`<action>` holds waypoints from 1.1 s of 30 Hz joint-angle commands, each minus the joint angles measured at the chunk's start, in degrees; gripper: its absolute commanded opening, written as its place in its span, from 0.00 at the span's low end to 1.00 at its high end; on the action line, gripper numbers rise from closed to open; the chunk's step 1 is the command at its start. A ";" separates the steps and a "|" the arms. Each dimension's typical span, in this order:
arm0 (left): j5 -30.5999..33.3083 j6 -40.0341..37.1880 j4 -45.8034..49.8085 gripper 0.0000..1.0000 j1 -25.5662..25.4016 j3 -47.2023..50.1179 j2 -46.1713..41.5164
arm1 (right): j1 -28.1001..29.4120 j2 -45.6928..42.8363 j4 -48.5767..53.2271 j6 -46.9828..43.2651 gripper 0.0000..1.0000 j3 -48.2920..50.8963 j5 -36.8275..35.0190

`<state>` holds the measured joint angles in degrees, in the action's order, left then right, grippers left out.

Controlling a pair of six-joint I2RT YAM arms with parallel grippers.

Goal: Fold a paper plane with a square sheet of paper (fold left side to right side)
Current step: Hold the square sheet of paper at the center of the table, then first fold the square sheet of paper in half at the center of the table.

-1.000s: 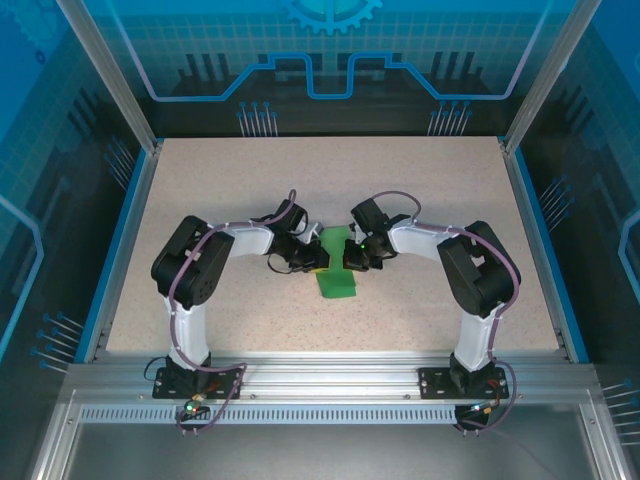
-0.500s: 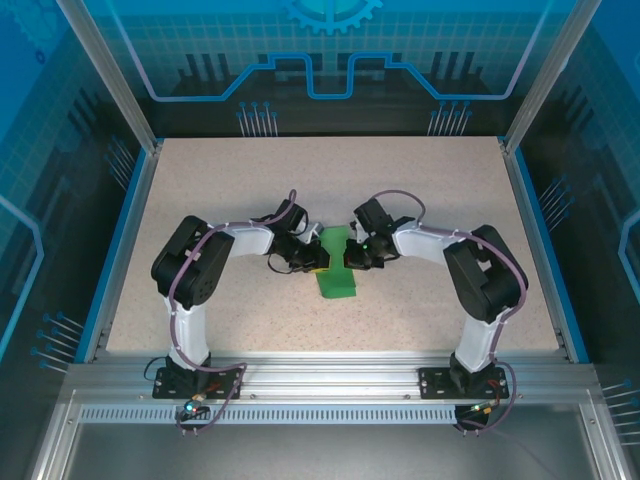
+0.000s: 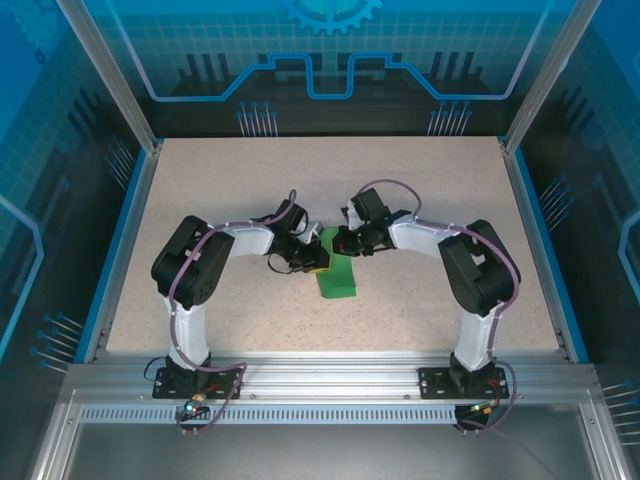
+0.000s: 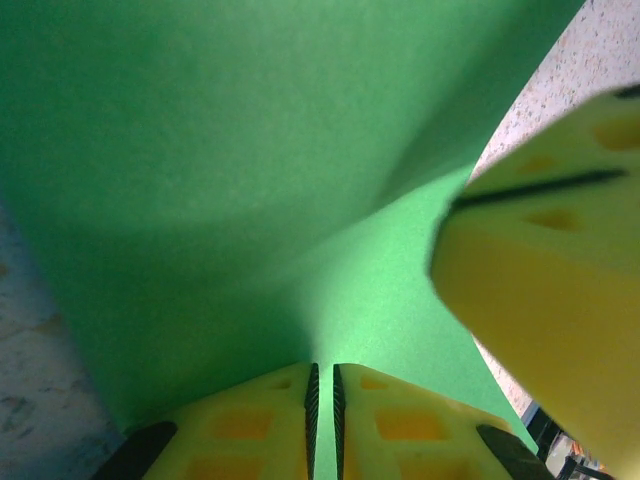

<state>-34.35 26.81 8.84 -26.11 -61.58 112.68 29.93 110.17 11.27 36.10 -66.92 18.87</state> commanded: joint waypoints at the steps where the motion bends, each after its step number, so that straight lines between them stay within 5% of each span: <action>1: 1.59 -1.14 1.62 0.16 -0.83 1.07 1.87 | -0.42 2.59 -0.19 -0.95 0.02 -2.40 1.76; 33: 1.04 -7.06 8.43 0.16 -3.72 7.40 -6.56 | -1.48 7.98 8.11 1.87 0.01 -2.43 -3.09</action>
<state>-33.23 22.04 10.70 -28.42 -56.40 108.09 29.58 115.42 14.68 37.50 -70.28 19.18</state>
